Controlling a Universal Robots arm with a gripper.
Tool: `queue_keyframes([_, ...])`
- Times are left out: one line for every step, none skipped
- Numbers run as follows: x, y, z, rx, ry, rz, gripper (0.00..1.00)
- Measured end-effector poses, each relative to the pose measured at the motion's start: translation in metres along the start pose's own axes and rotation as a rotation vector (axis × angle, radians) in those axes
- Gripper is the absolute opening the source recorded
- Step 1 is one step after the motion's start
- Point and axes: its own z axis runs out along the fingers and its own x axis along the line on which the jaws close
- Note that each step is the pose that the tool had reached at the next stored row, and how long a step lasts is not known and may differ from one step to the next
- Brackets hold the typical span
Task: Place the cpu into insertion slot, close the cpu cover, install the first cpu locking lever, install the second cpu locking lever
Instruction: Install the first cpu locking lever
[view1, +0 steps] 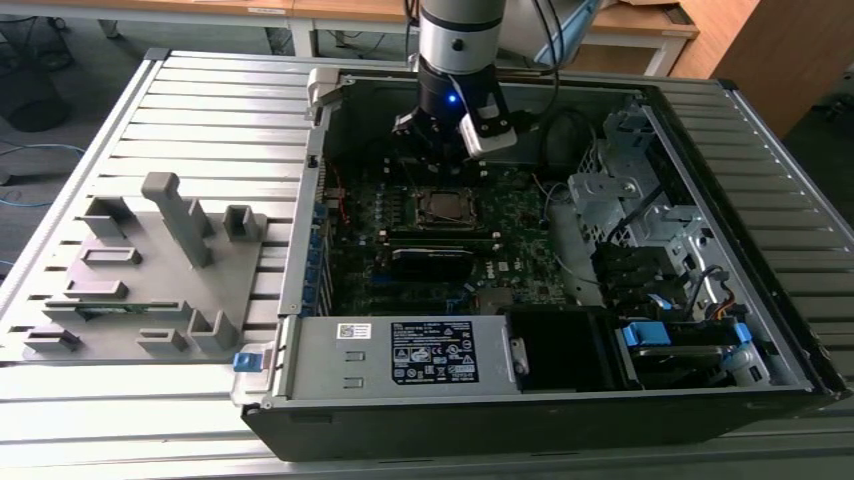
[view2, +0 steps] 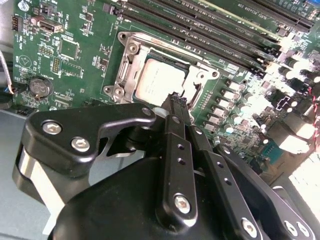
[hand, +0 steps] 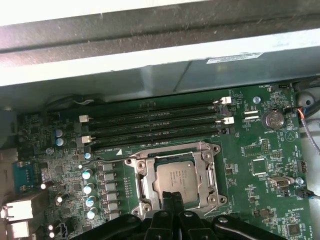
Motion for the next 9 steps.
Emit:
queue_keyframes([0.0000,0.0000,-0.0005,0.0000,0.0000,0.000,0.11])
queue_keyframes([0.0000,0.0000,-0.0004,-0.0002,-0.0001,0.000,0.11])
queue_keyframes([0.0000,0.0001,-0.0004,-0.0002,-0.0001,-0.001,0.11])
queue_keyframes([0.0000,0.0000,-0.0004,0.0000,0.0000,-0.004,0.11])
queue_keyframes([0.0000,0.0000,-0.0005,0.0002,0.0001,-0.009,0.11])
queue_keyframes([0.0000,0.0000,-0.0005,0.0006,0.0002,-0.017,0.11])
queue_keyframes([0.0000,0.0000,-0.0005,0.0007,0.0003,-0.025,0.11])
queue_keyframes([0.0000,0.0000,-0.0005,0.0009,0.0004,-0.033,0.11])
queue_keyframes([0.0000,0.0000,-0.0005,0.0009,0.0005,-0.040,0.11])
